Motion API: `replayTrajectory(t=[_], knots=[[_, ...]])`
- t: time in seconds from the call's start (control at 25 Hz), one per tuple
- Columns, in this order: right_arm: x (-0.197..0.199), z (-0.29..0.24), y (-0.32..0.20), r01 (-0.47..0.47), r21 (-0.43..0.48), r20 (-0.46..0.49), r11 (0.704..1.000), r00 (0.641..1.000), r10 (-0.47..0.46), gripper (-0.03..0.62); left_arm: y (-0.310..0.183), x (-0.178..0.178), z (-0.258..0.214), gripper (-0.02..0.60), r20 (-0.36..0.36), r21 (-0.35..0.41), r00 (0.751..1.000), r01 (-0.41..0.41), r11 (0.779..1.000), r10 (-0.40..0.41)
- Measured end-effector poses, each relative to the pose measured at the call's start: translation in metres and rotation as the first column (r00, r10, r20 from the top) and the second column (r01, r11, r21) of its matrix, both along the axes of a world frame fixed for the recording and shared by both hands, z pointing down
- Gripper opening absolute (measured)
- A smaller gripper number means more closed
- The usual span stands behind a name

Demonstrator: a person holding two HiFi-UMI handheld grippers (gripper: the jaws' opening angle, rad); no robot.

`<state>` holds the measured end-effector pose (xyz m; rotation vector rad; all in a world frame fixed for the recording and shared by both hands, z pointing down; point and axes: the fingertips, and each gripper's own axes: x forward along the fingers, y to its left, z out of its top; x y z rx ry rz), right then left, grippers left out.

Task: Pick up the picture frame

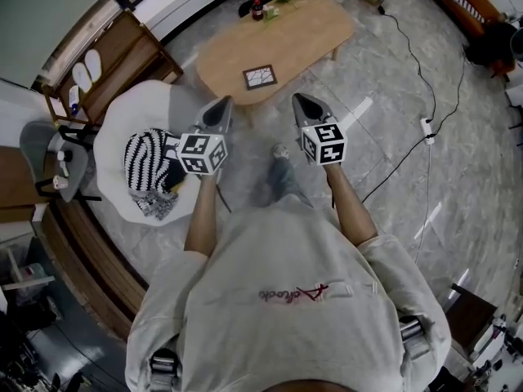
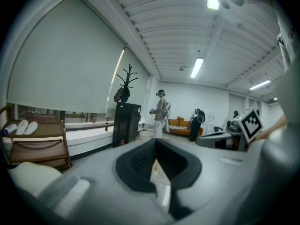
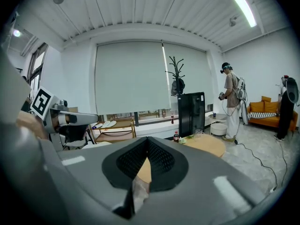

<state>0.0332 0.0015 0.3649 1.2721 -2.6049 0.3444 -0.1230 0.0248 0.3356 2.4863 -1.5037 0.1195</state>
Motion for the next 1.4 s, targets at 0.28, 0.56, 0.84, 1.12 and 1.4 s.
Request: replayTrajectory(t=[0.28,0.56,0.84,1.12,1.4], knots=[[-0.005,-0.001,-0.066,0.028,-0.020,-0.012,0.999,1.000,-0.028,0.006,-0.060,-0.003,0.000,0.000,-0.006,-0.023,1.000,0.021,0.999,-0.021],[-0.003,0.001,-0.123,0.050,-0.041,-0.013,0.998,0.999,-0.051,0.006,-0.117,0.001,-0.002,0.000,-0.005,-0.039,0.999,0.036,0.999,-0.036],[0.002,0.001,-0.189,0.069,-0.049,-0.010,0.996,0.998,-0.070,0.006,-0.182,0.006,-0.004,0.000,-0.001,-0.046,0.998,0.057,0.997,-0.057],[0.011,0.001,-0.254,0.092,-0.042,-0.006,0.995,0.996,-0.093,0.006,-0.243,0.016,-0.006,0.000,0.009,-0.037,0.997,0.078,0.996,-0.078],[0.011,0.005,-0.308,0.126,-0.036,0.004,0.991,0.992,-0.126,0.006,-0.291,0.016,-0.003,0.000,0.020,-0.038,0.993,0.119,0.992,-0.118]])
